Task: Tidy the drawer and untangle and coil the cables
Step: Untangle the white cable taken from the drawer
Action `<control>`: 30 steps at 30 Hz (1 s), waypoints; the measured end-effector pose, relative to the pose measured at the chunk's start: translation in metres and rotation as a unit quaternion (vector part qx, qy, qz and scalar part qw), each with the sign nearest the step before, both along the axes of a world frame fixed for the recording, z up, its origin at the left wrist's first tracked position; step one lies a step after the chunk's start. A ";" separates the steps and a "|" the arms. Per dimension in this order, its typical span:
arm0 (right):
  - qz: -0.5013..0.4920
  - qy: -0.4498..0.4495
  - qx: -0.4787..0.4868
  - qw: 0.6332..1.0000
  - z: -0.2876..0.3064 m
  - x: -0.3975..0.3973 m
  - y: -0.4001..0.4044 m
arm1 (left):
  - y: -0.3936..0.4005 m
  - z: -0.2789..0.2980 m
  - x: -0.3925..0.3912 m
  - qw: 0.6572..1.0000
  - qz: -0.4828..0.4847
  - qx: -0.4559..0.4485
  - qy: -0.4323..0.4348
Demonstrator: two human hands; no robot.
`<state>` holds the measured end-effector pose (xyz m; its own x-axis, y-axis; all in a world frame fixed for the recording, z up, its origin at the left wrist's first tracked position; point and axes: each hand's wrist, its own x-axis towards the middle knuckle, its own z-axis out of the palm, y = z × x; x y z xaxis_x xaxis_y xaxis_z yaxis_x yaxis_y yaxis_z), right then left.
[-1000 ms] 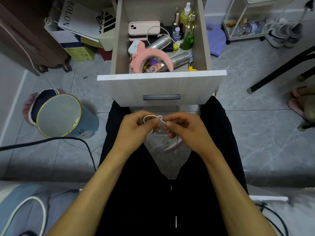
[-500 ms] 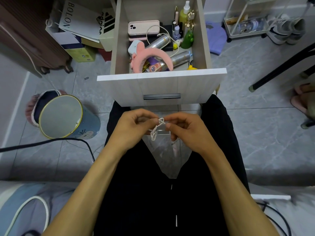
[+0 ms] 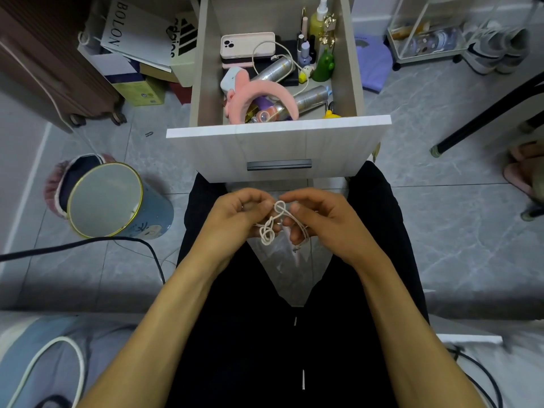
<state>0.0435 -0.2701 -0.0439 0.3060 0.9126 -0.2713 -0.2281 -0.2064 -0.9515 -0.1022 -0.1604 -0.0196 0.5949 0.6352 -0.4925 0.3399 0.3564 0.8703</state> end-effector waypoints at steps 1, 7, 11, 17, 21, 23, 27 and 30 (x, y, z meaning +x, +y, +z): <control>0.007 0.004 -0.002 1.000 0.000 0.001 0.000 | 0.000 -0.001 0.000 1.000 0.010 -0.012 -0.003; 0.027 0.033 -0.015 0.999 -0.001 0.002 0.002 | -0.002 -0.003 0.004 0.997 0.077 -0.030 -0.006; -0.004 0.100 -0.021 0.995 -0.005 0.002 0.002 | 0.003 -0.003 0.005 0.981 0.182 -0.051 -0.044; -0.013 0.115 -0.027 0.993 -0.007 0.004 0.000 | 0.007 -0.006 -0.001 0.971 -0.074 0.217 0.063; -0.003 0.123 -0.032 0.992 -0.005 0.000 0.002 | 0.007 0.003 0.008 0.919 -0.177 0.343 0.078; -0.009 0.125 -0.033 0.992 -0.004 0.001 0.001 | 0.005 0.005 0.011 0.920 -0.157 0.352 0.065; -0.026 0.118 -0.027 0.992 -0.006 0.005 -0.002 | 0.012 -0.009 0.008 0.976 0.031 0.209 0.053; -0.035 0.112 -0.035 0.992 -0.007 0.006 -0.002 | 0.021 -0.026 0.001 0.968 0.035 0.221 0.111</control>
<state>0.0497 -0.2722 -0.0511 0.2932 0.8678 -0.4011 -0.4487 -0.2455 -0.8593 -0.1010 -0.1398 -0.0452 0.4538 0.8480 -0.2738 0.5244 -0.0057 0.8515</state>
